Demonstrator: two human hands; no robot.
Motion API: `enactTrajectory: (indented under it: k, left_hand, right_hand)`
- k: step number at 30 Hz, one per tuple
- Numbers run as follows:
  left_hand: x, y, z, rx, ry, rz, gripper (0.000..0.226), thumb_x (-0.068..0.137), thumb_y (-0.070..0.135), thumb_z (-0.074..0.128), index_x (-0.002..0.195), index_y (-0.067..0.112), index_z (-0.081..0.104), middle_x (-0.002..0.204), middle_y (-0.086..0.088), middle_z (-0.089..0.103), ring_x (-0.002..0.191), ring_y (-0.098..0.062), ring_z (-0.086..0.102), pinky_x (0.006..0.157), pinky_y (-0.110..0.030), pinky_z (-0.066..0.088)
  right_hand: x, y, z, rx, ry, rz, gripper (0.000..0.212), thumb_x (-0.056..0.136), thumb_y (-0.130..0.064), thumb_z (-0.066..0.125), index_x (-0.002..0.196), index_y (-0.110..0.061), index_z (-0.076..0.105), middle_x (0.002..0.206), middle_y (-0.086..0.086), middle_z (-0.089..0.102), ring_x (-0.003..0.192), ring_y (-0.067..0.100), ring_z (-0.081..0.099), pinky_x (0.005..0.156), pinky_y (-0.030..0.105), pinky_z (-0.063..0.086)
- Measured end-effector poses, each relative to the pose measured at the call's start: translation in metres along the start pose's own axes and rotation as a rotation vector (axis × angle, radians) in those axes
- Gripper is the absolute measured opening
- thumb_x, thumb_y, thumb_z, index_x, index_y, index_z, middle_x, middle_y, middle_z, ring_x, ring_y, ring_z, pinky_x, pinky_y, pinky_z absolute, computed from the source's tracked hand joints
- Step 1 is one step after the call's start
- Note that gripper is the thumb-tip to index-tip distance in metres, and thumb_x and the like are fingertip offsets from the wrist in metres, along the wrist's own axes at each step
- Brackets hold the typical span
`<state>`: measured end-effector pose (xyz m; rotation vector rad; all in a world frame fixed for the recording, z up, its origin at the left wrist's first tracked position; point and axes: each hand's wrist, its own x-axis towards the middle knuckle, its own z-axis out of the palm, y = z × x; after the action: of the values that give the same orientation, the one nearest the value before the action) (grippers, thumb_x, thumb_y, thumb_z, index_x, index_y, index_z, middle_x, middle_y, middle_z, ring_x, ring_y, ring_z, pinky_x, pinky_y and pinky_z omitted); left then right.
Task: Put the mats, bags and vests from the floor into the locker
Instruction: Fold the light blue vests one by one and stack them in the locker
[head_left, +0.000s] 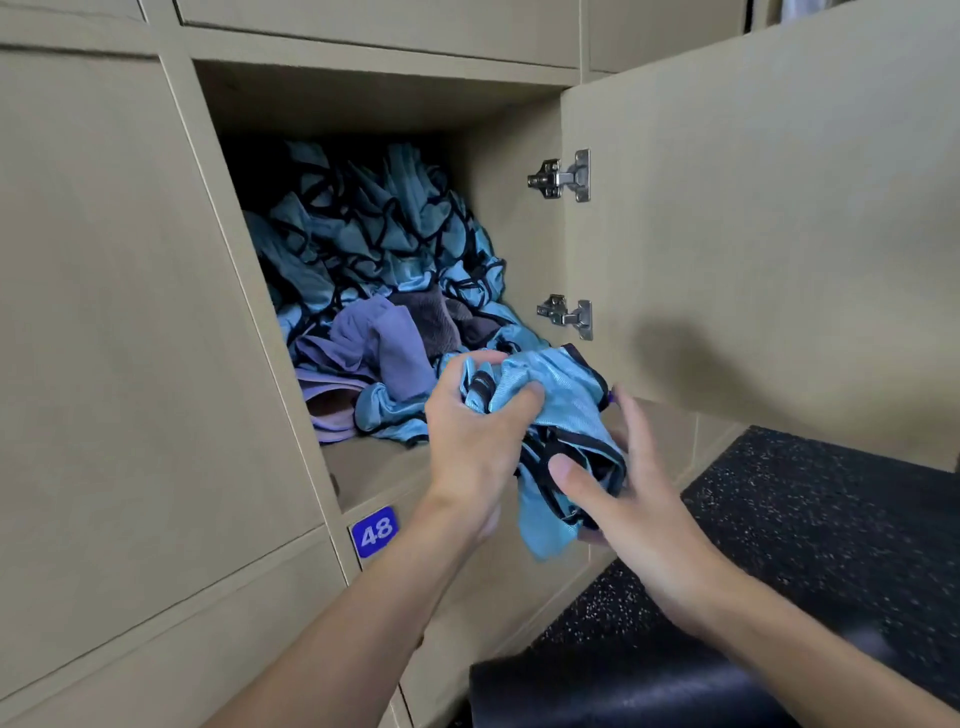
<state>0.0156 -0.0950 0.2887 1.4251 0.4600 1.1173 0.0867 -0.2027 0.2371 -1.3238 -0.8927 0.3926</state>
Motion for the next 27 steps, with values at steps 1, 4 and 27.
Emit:
enactTrajectory:
  k: [1, 4, 27]
  left_hand:
    - [0.007, -0.004, -0.003, 0.026, 0.007, 0.009, 0.026, 0.08, 0.001, 0.074, 0.096, 0.017, 0.062, 0.081, -0.005, 0.066, 0.071, -0.017, 0.06, 0.07, -0.036, 0.054]
    - [0.028, -0.018, -0.011, 0.082, 0.008, -0.011, 0.025, 0.083, 0.0, 0.071, 0.1, 0.015, 0.06, 0.082, -0.007, 0.067, 0.07, -0.017, 0.061, 0.07, -0.036, 0.055]
    - [0.113, -0.09, -0.114, 1.157, 0.179, -0.105, 0.061, 0.099, 0.038, 0.047, 0.154, 0.04, 0.02, 0.165, 0.002, -0.007, 0.152, -0.019, -0.007, 0.122, -0.043, 0.006]
  right_hand:
    - [0.01, 0.006, 0.006, 0.023, -0.005, -0.019, 0.086, 0.073, -0.054, 0.078, 0.139, -0.062, 0.022, 0.144, -0.018, 0.044, 0.13, 0.011, 0.051, 0.101, 0.047, 0.049]
    - [0.044, 0.014, 0.025, 0.027, 0.032, -0.108, 0.071, 0.075, -0.054, 0.07, 0.128, -0.072, 0.026, 0.144, -0.027, 0.042, 0.134, 0.001, 0.042, 0.113, 0.042, 0.037]
    - [0.186, 0.112, 0.132, -0.945, -0.715, -0.445, 0.089, 0.093, -0.059, 0.042, 0.15, -0.038, -0.022, 0.161, -0.014, -0.019, 0.148, 0.026, -0.005, 0.119, 0.042, 0.002]
